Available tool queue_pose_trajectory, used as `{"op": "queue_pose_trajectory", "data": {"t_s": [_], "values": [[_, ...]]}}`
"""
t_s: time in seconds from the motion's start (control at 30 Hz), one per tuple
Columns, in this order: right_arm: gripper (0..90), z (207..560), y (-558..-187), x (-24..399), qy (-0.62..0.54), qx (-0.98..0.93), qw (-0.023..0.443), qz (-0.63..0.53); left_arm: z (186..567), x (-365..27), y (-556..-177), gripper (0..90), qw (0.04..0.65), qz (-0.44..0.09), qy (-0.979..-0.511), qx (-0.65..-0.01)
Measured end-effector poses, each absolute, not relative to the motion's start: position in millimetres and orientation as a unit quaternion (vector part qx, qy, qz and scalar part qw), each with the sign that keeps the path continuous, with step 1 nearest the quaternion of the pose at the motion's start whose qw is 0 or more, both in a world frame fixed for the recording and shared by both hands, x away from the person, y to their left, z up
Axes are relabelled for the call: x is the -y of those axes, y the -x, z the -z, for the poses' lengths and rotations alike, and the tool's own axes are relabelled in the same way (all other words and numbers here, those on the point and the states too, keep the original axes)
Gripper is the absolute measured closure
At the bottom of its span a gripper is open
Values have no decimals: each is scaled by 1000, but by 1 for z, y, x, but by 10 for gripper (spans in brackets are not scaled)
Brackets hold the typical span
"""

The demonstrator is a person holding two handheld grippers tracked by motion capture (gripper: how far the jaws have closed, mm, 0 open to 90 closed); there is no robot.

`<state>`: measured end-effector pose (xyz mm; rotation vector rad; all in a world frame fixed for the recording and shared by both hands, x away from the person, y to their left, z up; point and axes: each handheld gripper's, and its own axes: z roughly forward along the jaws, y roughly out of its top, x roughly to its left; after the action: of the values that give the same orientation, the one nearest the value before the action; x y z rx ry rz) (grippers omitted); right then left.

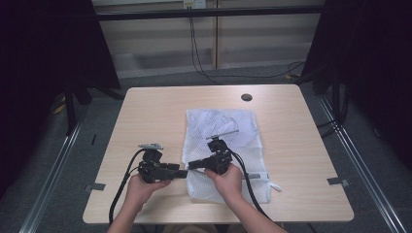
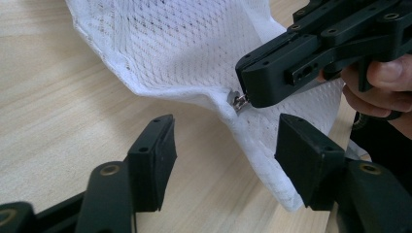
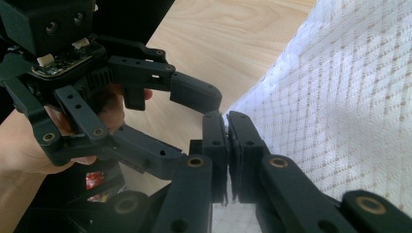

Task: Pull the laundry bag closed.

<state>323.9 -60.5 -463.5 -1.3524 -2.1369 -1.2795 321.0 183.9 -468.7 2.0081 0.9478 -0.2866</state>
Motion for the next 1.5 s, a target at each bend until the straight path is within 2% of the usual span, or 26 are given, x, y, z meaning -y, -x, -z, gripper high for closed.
{"op": "queue_pose_trajectory", "data": {"t_s": [0.73,1.13,1.5], "values": [[867,460,-322,59,466,742,148,458,473,-169,-321,600,430,129,-815,-366],[867,460,-322,57,464,743,145,460,475,-165,-321,654,432,135,-812,-369],[867,459,-321,58,463,741,142,466,477,-163,-321,752,430,134,-812,-371]]}}
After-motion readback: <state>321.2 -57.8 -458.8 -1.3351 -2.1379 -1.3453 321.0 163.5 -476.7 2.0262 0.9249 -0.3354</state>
